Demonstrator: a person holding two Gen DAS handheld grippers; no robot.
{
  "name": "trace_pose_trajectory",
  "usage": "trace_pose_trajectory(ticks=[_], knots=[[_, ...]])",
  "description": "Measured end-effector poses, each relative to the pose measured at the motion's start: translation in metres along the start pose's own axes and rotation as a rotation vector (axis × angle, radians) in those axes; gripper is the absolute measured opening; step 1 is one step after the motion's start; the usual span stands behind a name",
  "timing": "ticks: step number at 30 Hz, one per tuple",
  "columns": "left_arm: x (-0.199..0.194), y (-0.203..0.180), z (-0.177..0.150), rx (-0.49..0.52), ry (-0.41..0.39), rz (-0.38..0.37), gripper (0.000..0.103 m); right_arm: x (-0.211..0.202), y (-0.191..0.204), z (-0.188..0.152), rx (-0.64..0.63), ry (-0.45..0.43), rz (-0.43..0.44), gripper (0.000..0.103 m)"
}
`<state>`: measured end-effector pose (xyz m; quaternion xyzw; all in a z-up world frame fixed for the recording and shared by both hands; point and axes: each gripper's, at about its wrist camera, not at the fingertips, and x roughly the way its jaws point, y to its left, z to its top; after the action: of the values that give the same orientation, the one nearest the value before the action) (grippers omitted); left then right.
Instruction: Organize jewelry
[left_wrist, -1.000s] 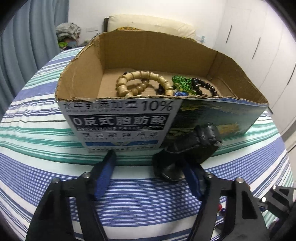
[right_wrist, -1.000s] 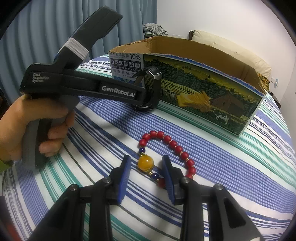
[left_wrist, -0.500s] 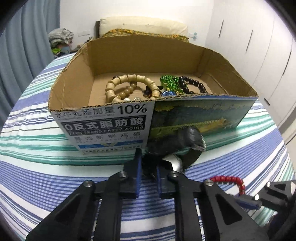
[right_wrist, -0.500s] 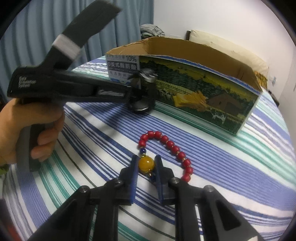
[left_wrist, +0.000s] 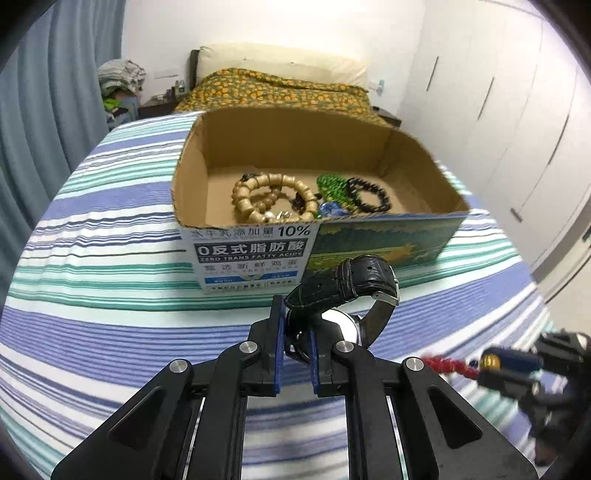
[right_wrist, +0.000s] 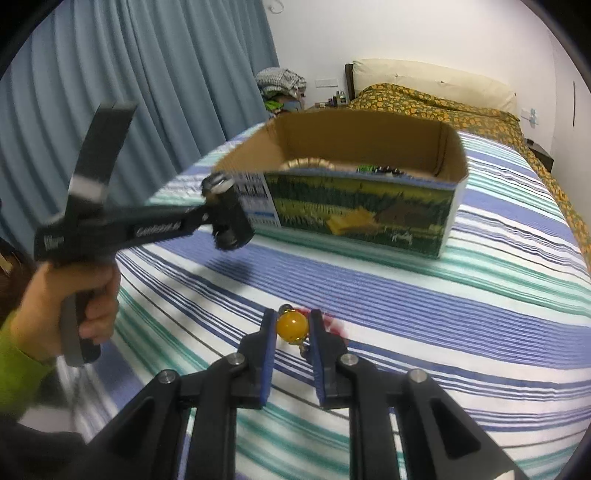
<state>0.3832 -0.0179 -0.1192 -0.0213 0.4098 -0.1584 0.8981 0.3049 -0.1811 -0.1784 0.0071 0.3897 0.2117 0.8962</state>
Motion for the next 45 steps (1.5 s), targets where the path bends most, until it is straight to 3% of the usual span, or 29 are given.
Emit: trace_pose_trajectory(ticks=[5, 13, 17, 22, 31, 32, 33, 34, 35, 36, 40, 43, 45], knots=[[-0.035, 0.002, 0.018, 0.004, -0.024, -0.059, 0.01, -0.028, -0.007, 0.028, 0.043, -0.04, 0.031, 0.018], [-0.061, 0.005, 0.085, 0.017, -0.079, -0.094, 0.01, -0.046, -0.021, 0.109, 0.092, -0.135, 0.081, 0.018], [-0.04, 0.007, 0.112, 0.027, -0.053, -0.067, 0.01, -0.032, -0.027, 0.152, 0.067, -0.156, 0.055, 0.018], [-0.002, 0.012, 0.125, 0.022, 0.005, -0.045, 0.01, 0.007, -0.042, 0.184, 0.075, -0.11, 0.025, 0.018], [0.053, 0.018, 0.116, 0.002, 0.101, -0.009, 0.012, 0.082, -0.067, 0.181, 0.123, 0.031, 0.038, 0.02], [0.057, 0.019, 0.114, -0.002, 0.11, 0.002, 0.019, 0.087, -0.068, 0.18, 0.123, 0.038, 0.045, 0.026], [0.061, 0.021, 0.112, -0.008, 0.116, 0.009, 0.036, 0.088, -0.066, 0.178, 0.126, 0.04, 0.045, 0.036], [0.063, 0.022, 0.11, -0.012, 0.118, 0.018, 0.047, 0.09, -0.069, 0.177, 0.137, 0.039, 0.039, 0.059], [0.063, 0.022, 0.108, -0.017, 0.112, 0.031, 0.069, 0.09, -0.07, 0.175, 0.148, 0.03, 0.028, 0.068], [0.062, 0.022, 0.106, -0.017, 0.1, 0.044, 0.081, 0.089, -0.074, 0.174, 0.16, 0.015, 0.012, 0.068], [0.054, 0.017, 0.106, -0.007, 0.07, 0.073, 0.089, 0.088, -0.086, 0.17, 0.191, 0.005, -0.047, 0.071], [0.048, 0.01, 0.109, 0.014, 0.045, 0.135, 0.095, 0.083, -0.088, 0.166, 0.188, 0.002, -0.113, 0.083], [0.039, 0.002, 0.111, 0.034, 0.01, 0.191, 0.098, 0.076, -0.086, 0.163, 0.177, -0.007, -0.16, 0.084]])
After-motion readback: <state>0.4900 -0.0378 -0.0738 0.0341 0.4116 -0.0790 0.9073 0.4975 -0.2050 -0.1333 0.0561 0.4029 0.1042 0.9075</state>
